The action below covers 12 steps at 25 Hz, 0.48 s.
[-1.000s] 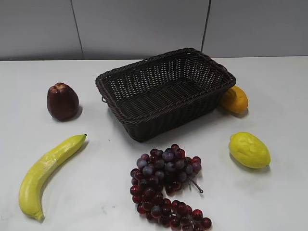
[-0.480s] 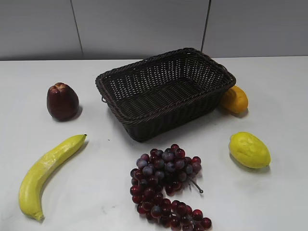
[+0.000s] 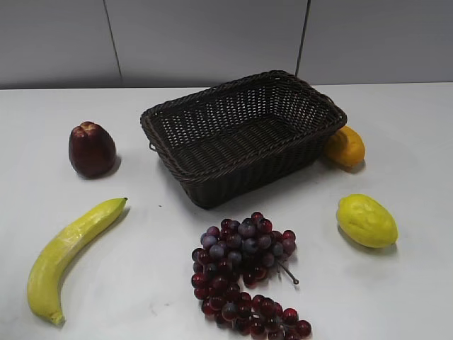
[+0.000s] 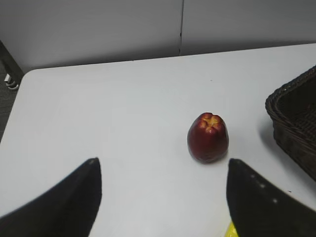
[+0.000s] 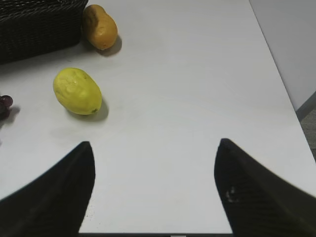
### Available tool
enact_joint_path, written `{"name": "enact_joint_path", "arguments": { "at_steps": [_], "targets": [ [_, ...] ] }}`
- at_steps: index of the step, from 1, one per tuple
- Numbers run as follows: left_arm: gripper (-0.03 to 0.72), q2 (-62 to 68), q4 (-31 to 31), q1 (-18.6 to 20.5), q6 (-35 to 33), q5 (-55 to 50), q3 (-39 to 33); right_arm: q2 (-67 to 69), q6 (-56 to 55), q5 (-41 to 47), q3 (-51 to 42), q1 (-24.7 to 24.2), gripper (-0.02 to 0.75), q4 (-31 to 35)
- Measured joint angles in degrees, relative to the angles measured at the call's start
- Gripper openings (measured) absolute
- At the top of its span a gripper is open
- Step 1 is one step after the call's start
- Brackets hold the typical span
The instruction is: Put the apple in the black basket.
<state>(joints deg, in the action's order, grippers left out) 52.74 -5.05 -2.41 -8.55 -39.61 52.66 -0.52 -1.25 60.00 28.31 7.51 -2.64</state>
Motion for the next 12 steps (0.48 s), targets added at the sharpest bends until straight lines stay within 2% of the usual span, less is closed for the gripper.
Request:
{"name": "enact_joint_path", "arguments": {
  "at_steps": [6, 12],
  "targets": [
    [0.58, 12.0, 0.1, -0.4, -0.2, -3.8, 8.7, 0.0, 0.0, 0.0, 0.0, 0.0, 0.573, 0.0],
    [0.58, 23.9, 0.1, -1.3, -0.2, -7.9, 20.3, 0.0, 0.0, 0.0, 0.0, 0.0, 0.573, 0.0]
  ]
}}
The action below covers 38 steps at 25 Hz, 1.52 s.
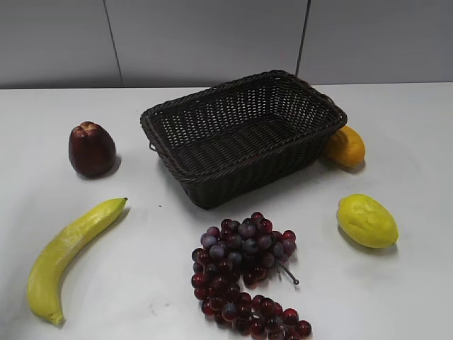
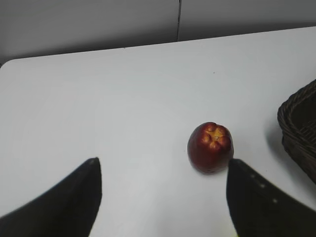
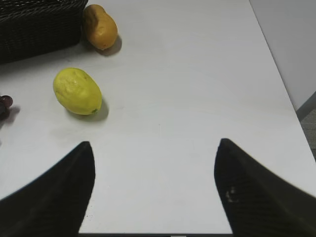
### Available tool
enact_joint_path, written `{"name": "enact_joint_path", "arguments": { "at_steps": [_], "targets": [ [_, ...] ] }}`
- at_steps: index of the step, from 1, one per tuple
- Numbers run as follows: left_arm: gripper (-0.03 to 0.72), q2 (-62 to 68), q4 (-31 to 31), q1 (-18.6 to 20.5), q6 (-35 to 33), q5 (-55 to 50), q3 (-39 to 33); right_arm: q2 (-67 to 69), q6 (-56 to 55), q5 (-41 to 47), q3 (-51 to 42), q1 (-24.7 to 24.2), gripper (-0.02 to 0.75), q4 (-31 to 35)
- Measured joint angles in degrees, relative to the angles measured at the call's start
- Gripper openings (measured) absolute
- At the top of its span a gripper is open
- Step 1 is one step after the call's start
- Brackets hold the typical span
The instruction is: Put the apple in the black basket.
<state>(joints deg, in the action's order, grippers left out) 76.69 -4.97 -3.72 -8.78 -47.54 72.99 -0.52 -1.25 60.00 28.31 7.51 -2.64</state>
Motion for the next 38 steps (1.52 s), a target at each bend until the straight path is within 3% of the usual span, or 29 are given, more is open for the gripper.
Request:
{"name": "enact_joint_path", "arguments": {
  "at_steps": [9, 14, 38],
  "targets": [
    [0.58, 20.7, 6.6, -10.8, -0.5, -14.3, 17.9, 0.0, 0.0, 0.0, 0.0, 0.0, 0.573, 0.0],
    [0.58, 30.7, 8.0, -14.1, -0.6, -16.3, 22.8, 0.0, 0.0, 0.0, 0.0, 0.0, 0.573, 0.0],
    [0.58, 46.4, 10.9, -14.2, -0.6, -9.9, 23.3, 0.0, 0.0, 0.0, 0.0, 0.0, 0.573, 0.0]
  ]
}}
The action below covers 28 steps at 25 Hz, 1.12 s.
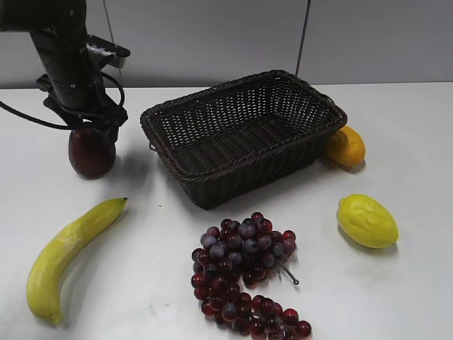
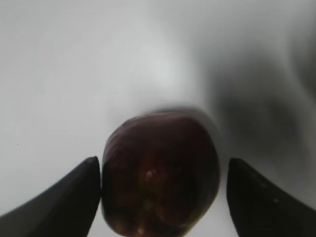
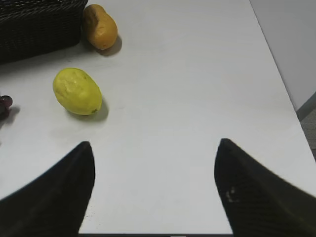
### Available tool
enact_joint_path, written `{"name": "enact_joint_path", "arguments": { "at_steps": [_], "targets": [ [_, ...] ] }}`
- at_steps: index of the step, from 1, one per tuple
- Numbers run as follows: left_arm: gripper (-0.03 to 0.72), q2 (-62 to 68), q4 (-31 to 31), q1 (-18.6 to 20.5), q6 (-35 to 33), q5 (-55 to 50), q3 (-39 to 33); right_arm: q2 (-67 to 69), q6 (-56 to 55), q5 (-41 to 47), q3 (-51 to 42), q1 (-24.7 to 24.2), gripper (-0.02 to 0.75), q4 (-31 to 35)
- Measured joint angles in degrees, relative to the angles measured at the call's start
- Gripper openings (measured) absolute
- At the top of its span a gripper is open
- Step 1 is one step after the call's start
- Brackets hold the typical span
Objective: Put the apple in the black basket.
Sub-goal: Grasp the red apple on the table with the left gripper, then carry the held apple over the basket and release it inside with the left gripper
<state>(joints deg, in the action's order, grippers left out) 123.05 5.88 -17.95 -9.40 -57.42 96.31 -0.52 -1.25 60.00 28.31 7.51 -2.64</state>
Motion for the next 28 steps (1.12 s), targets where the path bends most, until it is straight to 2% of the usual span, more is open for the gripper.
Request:
{"name": "enact_joint_path", "arguments": {
  "at_steps": [8, 13, 23, 25, 28],
  "targets": [
    [0.581, 1.6, 1.2, 0.0, 0.0, -0.6, 0.1, 0.0, 0.0, 0.0, 0.0, 0.0, 0.573, 0.0],
    [0.53, 1.7, 1.2, 0.0, 0.0, -1.1, 0.5, 0.0, 0.0, 0.0, 0.0, 0.0, 0.573, 0.0],
    [0.529, 1.5, 4.0, -0.1, 0.0, -2.7, 0.6, 0.0, 0.0, 0.0, 0.0, 0.0, 0.573, 0.0],
    [0.498, 0.7, 4.7, -0.1, 0.0, -3.5, 0.5, 0.0, 0.0, 0.0, 0.0, 0.0, 0.573, 0.0],
    [0.498, -1.6, 4.8, -0.1, 0.0, -3.5, 0.5, 0.0, 0.0, 0.0, 0.0, 0.0, 0.573, 0.0]
  ]
}}
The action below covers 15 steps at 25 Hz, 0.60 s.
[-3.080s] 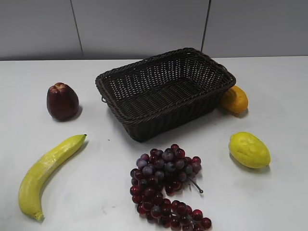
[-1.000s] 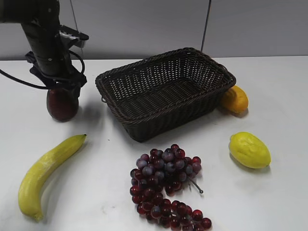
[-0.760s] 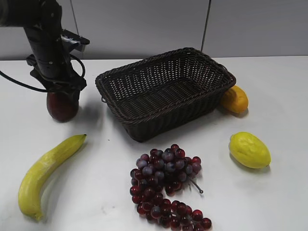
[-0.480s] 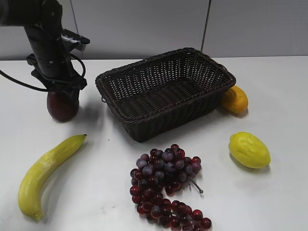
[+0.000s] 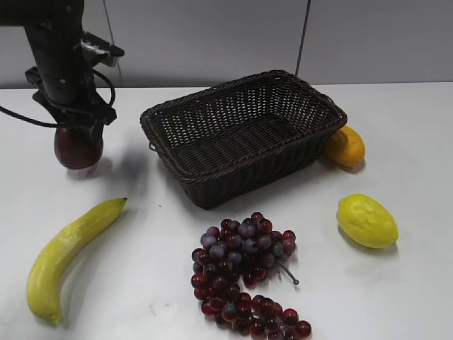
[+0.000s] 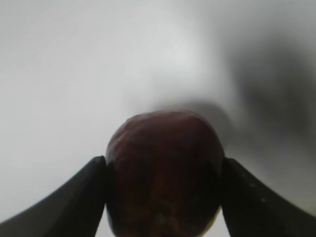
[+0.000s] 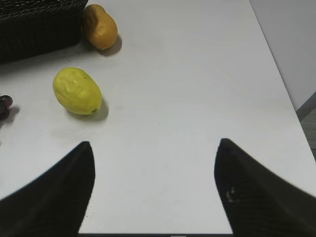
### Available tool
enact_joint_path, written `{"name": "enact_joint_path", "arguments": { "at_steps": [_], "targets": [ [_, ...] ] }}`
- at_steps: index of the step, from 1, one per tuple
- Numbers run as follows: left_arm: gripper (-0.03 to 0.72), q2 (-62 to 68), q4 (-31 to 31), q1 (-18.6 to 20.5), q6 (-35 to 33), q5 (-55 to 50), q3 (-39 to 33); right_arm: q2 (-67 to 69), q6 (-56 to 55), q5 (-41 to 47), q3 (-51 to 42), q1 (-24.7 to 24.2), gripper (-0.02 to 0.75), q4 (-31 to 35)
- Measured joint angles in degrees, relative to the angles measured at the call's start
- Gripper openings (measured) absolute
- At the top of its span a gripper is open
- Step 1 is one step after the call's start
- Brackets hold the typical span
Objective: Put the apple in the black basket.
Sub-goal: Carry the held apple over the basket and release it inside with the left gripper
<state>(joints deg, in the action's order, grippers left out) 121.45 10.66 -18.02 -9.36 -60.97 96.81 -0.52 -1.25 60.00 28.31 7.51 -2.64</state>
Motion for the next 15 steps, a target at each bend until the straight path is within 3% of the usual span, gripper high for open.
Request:
{"name": "enact_joint_path", "arguments": {
  "at_steps": [10, 15],
  "targets": [
    [0.498, -9.0, -0.1, -0.2, 0.0, 0.2, 2.3, 0.0, 0.1, 0.0, 0.0, 0.0, 0.573, 0.0],
    [0.498, -10.6, -0.6, -3.2, 0.0, 0.2, 8.0, 0.0, 0.1, 0.0, 0.0, 0.0, 0.573, 0.0]
  ]
}}
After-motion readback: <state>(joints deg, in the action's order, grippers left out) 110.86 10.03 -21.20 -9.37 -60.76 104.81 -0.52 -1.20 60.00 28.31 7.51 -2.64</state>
